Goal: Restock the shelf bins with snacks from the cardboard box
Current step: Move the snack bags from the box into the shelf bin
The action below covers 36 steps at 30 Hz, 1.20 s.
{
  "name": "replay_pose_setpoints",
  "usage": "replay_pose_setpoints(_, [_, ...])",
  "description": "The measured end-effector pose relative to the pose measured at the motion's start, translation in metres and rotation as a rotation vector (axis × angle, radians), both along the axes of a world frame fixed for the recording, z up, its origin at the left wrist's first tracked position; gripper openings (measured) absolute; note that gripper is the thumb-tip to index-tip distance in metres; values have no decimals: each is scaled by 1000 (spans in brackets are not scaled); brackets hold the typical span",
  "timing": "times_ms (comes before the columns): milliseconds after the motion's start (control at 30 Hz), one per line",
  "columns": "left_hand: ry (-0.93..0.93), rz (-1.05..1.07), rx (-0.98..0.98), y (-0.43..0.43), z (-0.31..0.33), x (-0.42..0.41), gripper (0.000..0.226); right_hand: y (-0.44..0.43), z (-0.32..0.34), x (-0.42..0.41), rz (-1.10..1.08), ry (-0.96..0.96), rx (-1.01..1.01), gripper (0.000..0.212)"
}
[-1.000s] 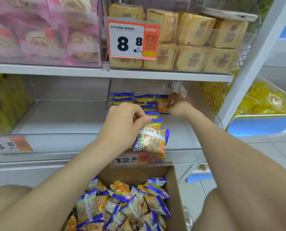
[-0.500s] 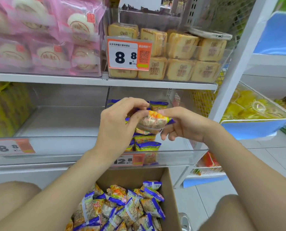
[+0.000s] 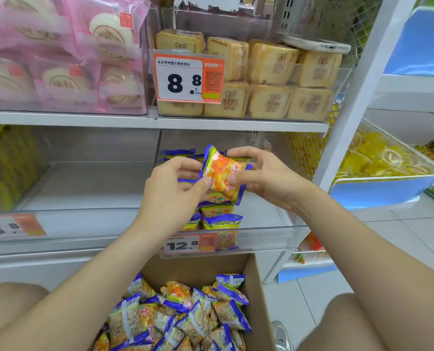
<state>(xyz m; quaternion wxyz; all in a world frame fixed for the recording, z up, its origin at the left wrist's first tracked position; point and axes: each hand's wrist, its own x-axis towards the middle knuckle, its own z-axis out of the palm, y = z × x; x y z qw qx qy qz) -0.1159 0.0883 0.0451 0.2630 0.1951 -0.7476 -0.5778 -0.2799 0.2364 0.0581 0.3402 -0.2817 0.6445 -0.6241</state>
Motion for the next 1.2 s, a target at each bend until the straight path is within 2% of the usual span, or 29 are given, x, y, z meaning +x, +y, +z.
replay_pose_setpoints(67, [-9,-8,56,3,2,-1,28,0,2,0,-14,-4,64,50])
replay_pose_setpoints(133, [-10,-16,-5,5,2,-1,30,1,1,-2,41,-37,118,38])
replay_pose_setpoints(167, [-20,-17,-89,5,1,-1,30,2,0,-5,21,-60,103,38])
replay_pose_setpoints(233, [-56,-30,-343,4,-3,0,30,3,-9,-20,-164,-72,25,42])
replay_pose_setpoints(300, [-97,-102,-625,3,-12,-1,33,6,-22,-37,-451,164,56,51])
replay_pose_setpoints(367, [-247,-198,-848,4,-22,-1,41,9,-31,-48,-647,522,280,59])
replay_pose_setpoints(433, [-456,-263,-952,5,-31,-1,56,10,-39,-58,-605,827,482,42])
replay_pose_setpoints(500, [-586,-314,-989,5,-37,-2,66,3,-47,-68,-435,975,632,38])
replay_pose_setpoints(633, [-673,-348,-995,5,-42,-6,69,-17,-64,-80,-246,1031,782,41])
replay_pose_setpoints(800, [-704,-387,-1012,6,-40,-7,64,-47,-73,-96,-286,1040,864,55])
replay_pose_setpoints(900, [-709,-393,-1023,5,-39,-7,63,-52,-69,-98,-379,923,801,51])
replay_pose_setpoints(1000, [-705,-393,-1040,4,-41,-8,62,-40,-66,-106,-380,809,756,56])
replay_pose_setpoints(1100, [-711,-405,-1042,4,-42,-9,63,-38,-72,-109,-333,799,714,62])
replay_pose_setpoints(1200, [-710,-412,-1030,4,-41,-9,64,-42,-78,-102,-376,803,696,74])
